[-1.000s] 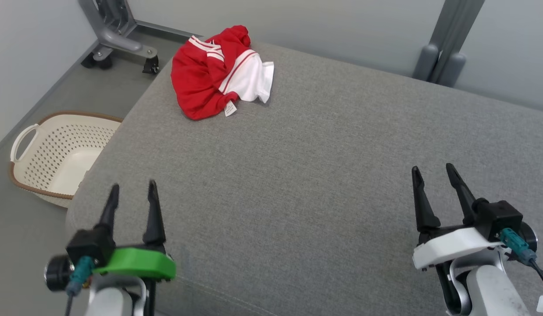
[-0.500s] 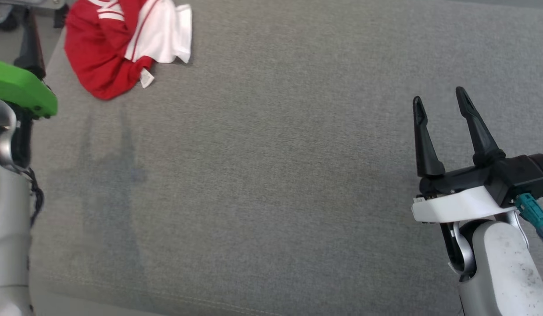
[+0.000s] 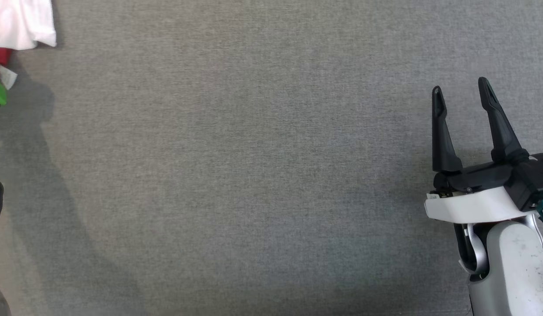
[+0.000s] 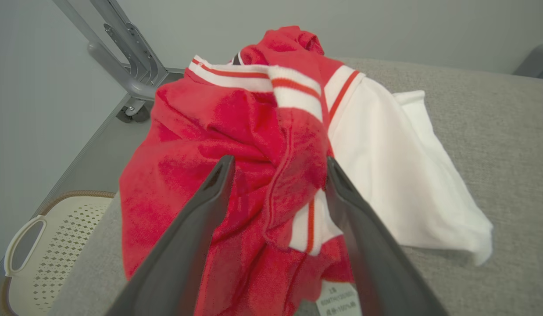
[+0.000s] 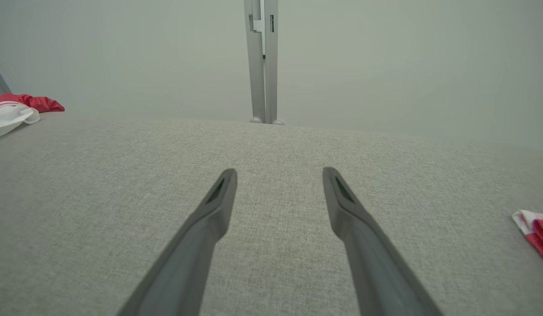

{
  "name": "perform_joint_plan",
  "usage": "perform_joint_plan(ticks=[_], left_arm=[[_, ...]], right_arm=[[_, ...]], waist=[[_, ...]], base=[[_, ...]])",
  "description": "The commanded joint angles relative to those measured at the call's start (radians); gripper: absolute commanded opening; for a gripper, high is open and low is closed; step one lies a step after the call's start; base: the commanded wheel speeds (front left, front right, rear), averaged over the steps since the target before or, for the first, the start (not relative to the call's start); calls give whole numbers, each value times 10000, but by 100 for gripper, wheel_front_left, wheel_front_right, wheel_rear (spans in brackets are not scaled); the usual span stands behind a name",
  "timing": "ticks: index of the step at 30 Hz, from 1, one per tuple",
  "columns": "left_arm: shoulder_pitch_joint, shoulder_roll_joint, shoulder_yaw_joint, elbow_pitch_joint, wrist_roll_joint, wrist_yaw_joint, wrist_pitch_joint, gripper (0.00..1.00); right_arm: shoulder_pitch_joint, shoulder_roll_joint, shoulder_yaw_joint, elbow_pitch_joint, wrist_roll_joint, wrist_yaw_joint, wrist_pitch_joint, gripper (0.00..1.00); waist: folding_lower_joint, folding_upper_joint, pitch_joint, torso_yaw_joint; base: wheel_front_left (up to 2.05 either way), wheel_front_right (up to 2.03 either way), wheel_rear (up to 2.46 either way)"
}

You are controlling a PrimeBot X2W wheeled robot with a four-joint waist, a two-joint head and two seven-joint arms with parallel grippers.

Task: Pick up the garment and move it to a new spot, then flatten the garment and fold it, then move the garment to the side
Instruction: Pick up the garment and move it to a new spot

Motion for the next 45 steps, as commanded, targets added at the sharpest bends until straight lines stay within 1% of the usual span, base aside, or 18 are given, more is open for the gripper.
perform_joint_plan(ticks=[1,3,4,5,6,7,8,14,21,26,28,31,33,38,42,45], left_arm=[[-166,126,8,138,-6,72,-103,100],[-181,113,15,300,-48,104,-243,100],[-190,128,0,345,-38,103,-332,91],[-208,152,-30,369,-4,105,-473,50],[-222,158,-48,383,24,120,-591,36],[-213,162,-79,404,47,104,-734,20],[-196,155,-124,432,70,54,-865,0],[-77,259,-398,535,247,-104,-1374,0],[-24,459,-840,268,557,-337,-1645,0],[-294,309,-1400,-325,637,-649,-1635,0],[-355,79,-1802,-733,644,-772,-1541,0],[-443,-253,-2336,-1298,487,-851,-1421,0],[-517,-569,-2741,-1765,284,-872,-1318,0],[-720,-1274,-4059,-3192,-794,-881,-1108,0],[-989,-1801,-4704,-4209,-1644,-884,-1020,0],[-1088,-2092,-4999,-4703,-2085,-877,-938,0]], right_arm=[[46,-1,5,-3,46,-3,-97,100],[43,-2,22,71,87,-3,-109,100],[29,-2,36,97,87,-3,-136,100],[7,-2,62,127,100,-3,-165,100],[-8,-2,80,164,97,-3,-182,100],[-18,-2,111,208,101,-3,-196,100],[-20,-4,133,271,117,-3,-208,100],[161,-7,265,726,277,-3,-302,100],[458,-8,333,1400,632,-3,-423,100],[837,-7,225,1799,983,-3,-486,100],[1030,-10,118,1946,1070,-3,-506,100],[1246,-10,-18,2089,1195,-3,-502,100],[1380,-8,-126,2129,1267,-3,-512,100],[1646,-7,-342,2059,1374,-3,-509,100],[1721,-8,-370,2010,1472,-3,-511,100],[1758,-8,-382,1976,1553,-3,-512,100]], waist=[[0,0,703,-748],[0,0,601,-708],[0,0,541,-678],[0,0,463,-644],[0,0,387,-616],[0,0,266,-581],[0,0,117,-545],[0,0,-1001,-406],[0,0,-2528,-522],[0,0,-3661,-734],[0,0,-4121,-868],[0,0,-4606,-1077],[0,0,-4875,-1253],[0,0,-5260,-1703],[0,0,-5327,-2056],[0,0,-5251,-2265]], base=[[0,0,0],[0,0,0],[0,0,0],[0,0,0],[0,0,0],[0,0,0],[0,0,0],[0,0,0],[0,0,0],[0,0,0],[0,0,0],[0,0,0],[0,0,0],[0,0,0],[0,0,0],[0,0,0]])
